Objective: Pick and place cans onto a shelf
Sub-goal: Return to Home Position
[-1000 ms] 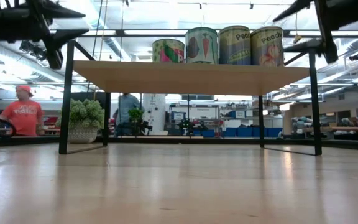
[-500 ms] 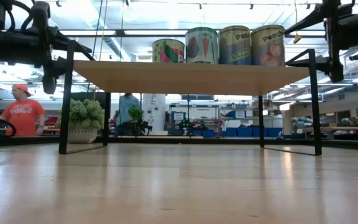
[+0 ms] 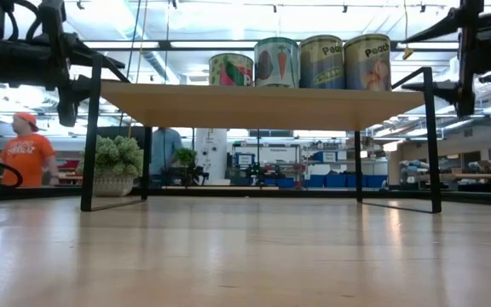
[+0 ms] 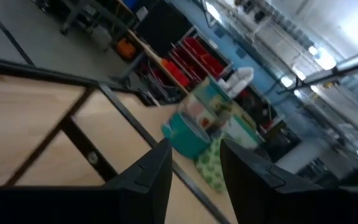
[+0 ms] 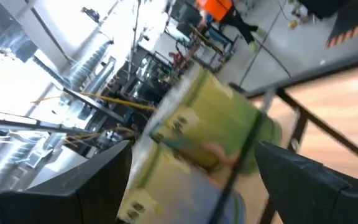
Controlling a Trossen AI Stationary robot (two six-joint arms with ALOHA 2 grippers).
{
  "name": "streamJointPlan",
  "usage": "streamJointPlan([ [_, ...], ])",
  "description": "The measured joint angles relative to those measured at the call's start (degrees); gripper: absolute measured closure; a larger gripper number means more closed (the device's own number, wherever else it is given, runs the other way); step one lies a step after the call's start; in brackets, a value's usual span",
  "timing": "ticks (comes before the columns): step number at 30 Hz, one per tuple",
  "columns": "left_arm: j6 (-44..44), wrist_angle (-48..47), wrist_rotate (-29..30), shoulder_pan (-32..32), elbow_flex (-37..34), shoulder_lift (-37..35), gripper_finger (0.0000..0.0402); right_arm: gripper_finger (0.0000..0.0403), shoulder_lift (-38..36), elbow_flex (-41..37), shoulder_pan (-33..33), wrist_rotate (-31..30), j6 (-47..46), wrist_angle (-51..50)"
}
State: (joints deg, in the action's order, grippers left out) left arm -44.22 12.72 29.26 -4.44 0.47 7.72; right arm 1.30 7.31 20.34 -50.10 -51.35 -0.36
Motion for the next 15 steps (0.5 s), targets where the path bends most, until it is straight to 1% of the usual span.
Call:
streamJointPlan([
  [4, -0.15, -0.66, -0.12, -2.54, 0.00, 0.01, 0.0261, 0.0056, 0.13, 0.81, 0.00, -1.45, 4.05, 1.81],
  [6, -0.40, -1.23, 0.79, -3.81, -0.02, 0.12, 0.0261, 0.0056, 0.13, 0.83, 0.00, -1.45, 4.91, 1.84],
  [11, -0.96, -3.04, 2.71, -6.45, -0.02, 0.12, 0.0261, 0.0056, 0.13, 0.83, 0.00, -2.68, 3.51, -1.06],
  [15, -1.78, -4.67, 5.60, -8.22, -0.02, 0.12, 0.0261, 0.0056, -0.79, 0.83, 0.00, -2.66, 1.79, -4.71],
])
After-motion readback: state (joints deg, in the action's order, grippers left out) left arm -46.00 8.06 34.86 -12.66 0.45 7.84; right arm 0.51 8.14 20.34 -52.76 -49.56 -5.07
